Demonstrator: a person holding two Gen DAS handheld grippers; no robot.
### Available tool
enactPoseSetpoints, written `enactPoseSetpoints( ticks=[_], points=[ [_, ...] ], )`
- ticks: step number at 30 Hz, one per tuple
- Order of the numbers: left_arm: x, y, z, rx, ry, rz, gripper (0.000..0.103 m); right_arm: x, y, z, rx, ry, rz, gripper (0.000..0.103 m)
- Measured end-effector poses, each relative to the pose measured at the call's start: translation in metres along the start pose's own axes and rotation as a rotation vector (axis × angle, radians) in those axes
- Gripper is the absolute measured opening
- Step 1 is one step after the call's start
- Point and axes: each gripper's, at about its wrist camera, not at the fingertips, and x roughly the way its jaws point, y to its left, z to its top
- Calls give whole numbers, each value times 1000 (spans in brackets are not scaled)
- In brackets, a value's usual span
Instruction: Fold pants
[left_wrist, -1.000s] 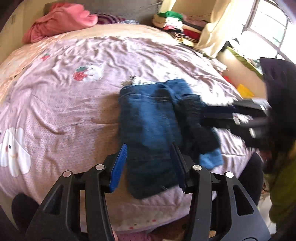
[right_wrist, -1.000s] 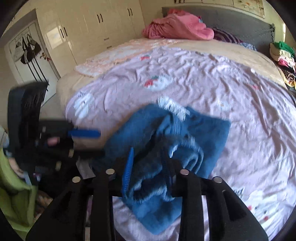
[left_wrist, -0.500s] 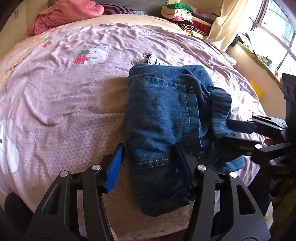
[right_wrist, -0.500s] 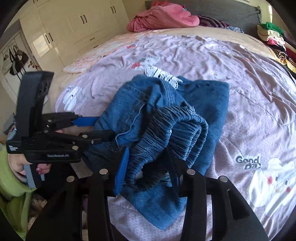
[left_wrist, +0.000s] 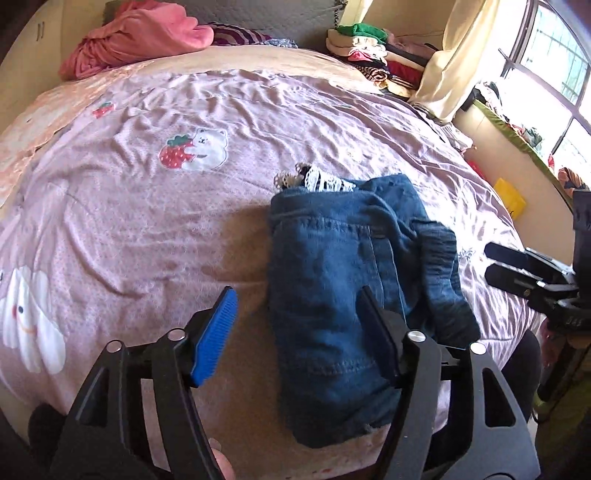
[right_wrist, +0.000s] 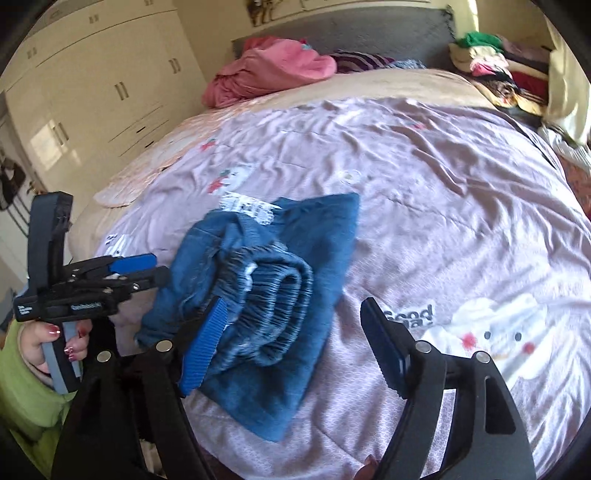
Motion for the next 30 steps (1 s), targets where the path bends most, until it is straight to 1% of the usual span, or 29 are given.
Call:
enactPoseSetpoints(
  ticks=[4,16,24,25,26,27,29,30],
  points=[
    [10,1,7,-13,9,-22,62,10,-1,3,14,11,8,74],
    [39,1,4,-32,42,-32,65,46,-3,5,34,70,35,76],
    [48,1,3,-45,38,-39,66,71,-10,0,89,90,96,76],
    [48,0,3,-43,37,-39,64,72,-9,0,89,88,102,75],
    [47,-2,2,-37,39,-45,52,72,-8,0,83,87,108,66],
    [47,-3,2,-33,46,-56,48,71,-4,0,70,86,118,59],
    [45,-9,2,-17,49,-47,43,69,1,1,48,82,110,56],
    [44,-11,2,-7,46,-45,43,68,3,1,31,78,100,56]
  ],
)
